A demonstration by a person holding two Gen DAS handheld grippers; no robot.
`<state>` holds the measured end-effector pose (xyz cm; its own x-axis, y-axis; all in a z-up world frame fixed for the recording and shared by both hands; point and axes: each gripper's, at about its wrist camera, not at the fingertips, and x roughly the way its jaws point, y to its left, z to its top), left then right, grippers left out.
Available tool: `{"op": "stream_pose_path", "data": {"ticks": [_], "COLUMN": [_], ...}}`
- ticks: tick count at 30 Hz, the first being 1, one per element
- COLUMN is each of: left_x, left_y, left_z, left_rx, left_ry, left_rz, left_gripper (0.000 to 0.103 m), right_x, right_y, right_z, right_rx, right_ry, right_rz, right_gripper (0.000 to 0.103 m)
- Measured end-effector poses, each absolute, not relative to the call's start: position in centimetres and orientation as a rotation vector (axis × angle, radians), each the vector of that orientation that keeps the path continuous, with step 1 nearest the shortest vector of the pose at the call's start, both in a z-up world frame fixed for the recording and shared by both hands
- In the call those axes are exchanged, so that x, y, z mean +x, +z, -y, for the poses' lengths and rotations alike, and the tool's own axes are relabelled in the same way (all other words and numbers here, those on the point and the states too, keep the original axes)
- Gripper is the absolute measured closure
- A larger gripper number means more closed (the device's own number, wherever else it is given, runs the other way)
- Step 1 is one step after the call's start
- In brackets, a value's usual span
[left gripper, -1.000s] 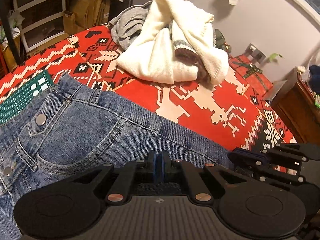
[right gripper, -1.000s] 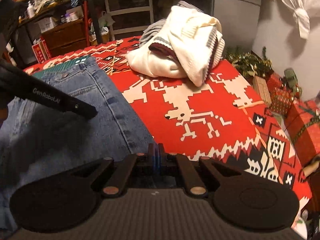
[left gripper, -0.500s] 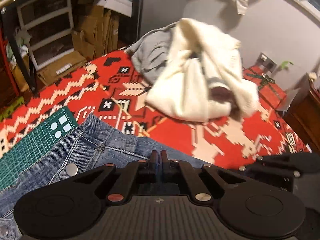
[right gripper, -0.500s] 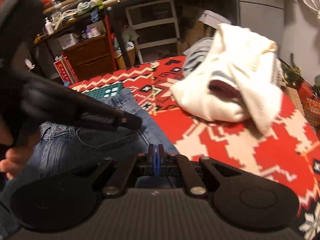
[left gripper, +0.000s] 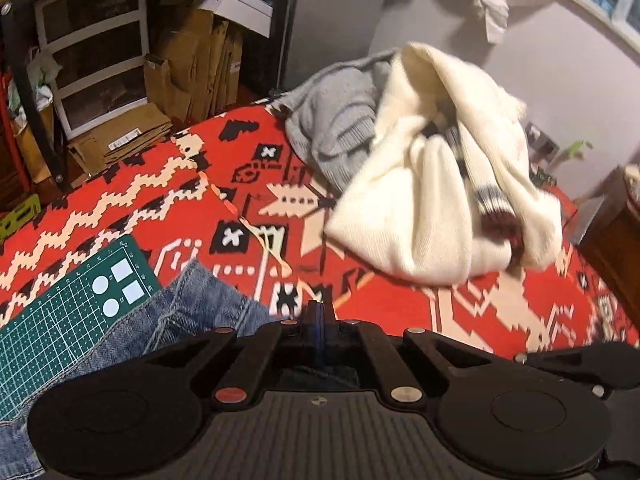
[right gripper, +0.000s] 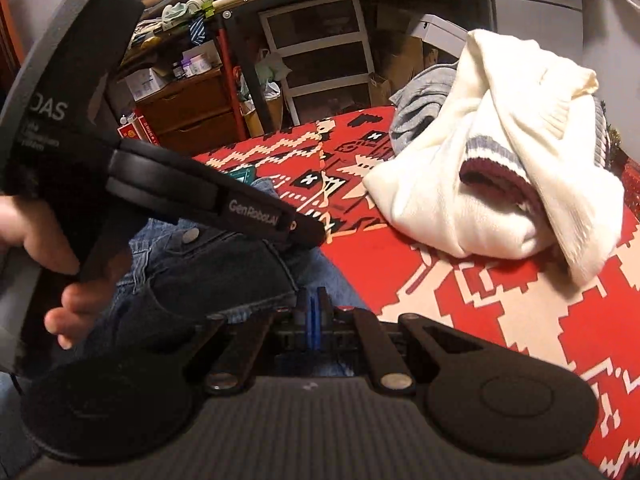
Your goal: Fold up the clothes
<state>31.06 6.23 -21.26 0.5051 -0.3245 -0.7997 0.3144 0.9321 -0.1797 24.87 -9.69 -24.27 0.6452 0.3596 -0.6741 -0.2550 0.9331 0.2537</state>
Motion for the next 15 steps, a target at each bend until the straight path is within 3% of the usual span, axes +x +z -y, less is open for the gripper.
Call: {"op": "stream_pose_path", "data": {"ticks": [6, 15], "left_x": [30.2, 30.6], "left_y": [-19.4, -21.4], "left_z": [-7.6, -8.4], "left_rx": [-0.023, 0.029], "left_ry": [-0.378, -0.344], "left_rz": [-0.964, -0.973], "left_gripper": [0.103, 0.101], "right_x": [24.9, 25.5], "right_y": [-23.6, -24.2], "right_z": [10.4, 10.0], "right_rx": [0.151, 0.165], "right_ry": [0.355, 0.342], "right_rz": [-0.79, -0.809], "right_gripper": [0.101, 0.101]}}
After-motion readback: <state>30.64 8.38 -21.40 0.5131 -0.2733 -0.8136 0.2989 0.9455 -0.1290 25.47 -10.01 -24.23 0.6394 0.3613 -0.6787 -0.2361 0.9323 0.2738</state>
